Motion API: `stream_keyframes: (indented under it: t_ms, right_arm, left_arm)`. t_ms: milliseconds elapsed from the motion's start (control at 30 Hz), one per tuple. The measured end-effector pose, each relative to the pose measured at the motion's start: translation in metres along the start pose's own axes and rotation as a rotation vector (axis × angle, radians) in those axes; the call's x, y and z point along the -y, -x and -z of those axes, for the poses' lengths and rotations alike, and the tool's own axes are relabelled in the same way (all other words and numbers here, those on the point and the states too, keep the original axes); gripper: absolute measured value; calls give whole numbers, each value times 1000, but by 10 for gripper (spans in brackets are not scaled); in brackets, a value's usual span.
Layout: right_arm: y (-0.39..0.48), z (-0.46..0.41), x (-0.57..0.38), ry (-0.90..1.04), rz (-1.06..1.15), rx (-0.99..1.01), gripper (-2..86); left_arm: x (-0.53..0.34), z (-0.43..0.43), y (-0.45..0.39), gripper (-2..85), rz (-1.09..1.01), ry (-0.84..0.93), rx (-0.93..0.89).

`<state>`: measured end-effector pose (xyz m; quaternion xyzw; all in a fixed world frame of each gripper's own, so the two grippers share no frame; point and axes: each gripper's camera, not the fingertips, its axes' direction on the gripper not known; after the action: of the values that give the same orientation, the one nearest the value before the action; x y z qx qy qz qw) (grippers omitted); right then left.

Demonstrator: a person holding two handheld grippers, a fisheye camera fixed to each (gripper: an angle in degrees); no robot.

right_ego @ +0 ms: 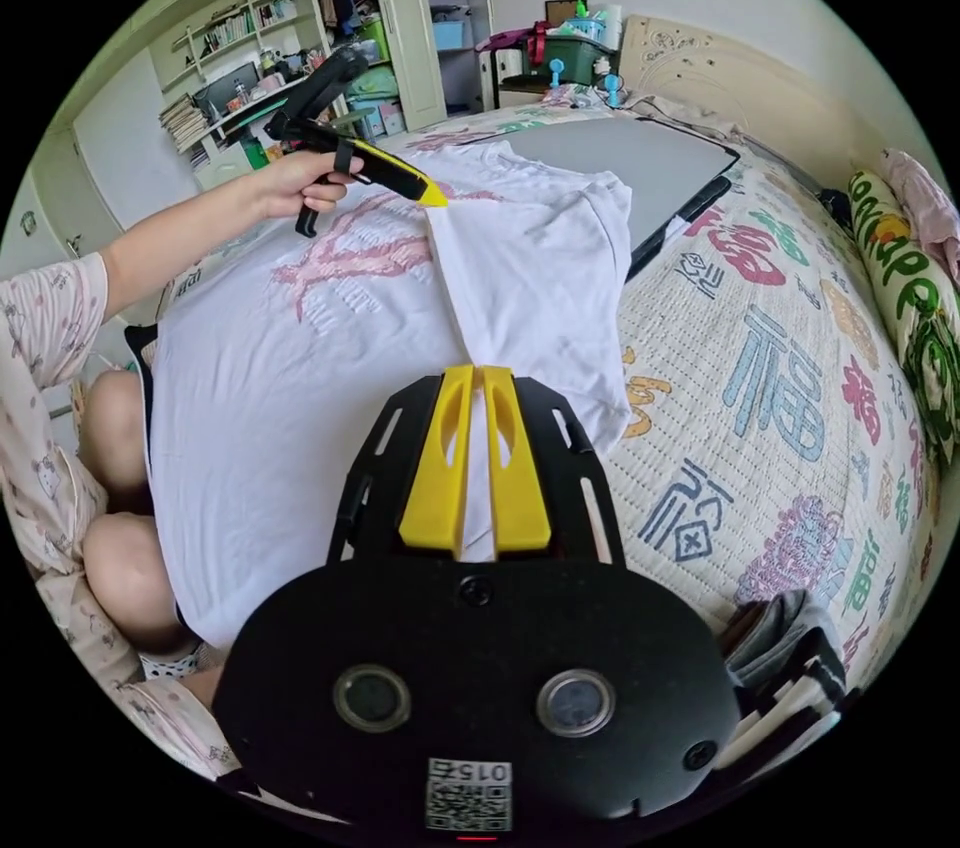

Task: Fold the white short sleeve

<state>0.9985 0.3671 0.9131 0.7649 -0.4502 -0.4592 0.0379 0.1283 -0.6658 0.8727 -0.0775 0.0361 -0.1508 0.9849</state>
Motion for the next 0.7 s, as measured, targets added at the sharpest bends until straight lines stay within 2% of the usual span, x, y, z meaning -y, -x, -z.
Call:
stream_keyframes:
  t_ms: [167,267,333,433,533,633,700]
  right_arm:
    - [-55,8,-17,-45,-70,33,34]
    - [-102,25,-28,-242,-233,5,20]
    - [-130,21,-35,-348,-313,17,12]
    - [-171,-19,-32,-270,-410,18,0]
    - [-197,-55,-24,-163,-460,-34,-3]
    - [-217,-75,-24,-139,-467,-61,-5]
    - [-233,-86,-29,-132,-486,-67,-5]
  left_arm:
    - [-3,-21,-16,37,-2,62,-8]
    - [-7,2,-40,48,2,-40,99]
    - [8,12,-98,48,-130,-139,82]
    - [31,-23,-166,51,-290,-68,5]
    - [39,-110,-238,59,-430,97,-77]
    - [27,-156,-260,59,-460,163,-64]
    - [10,-160,-260,55,-446,125,-66]
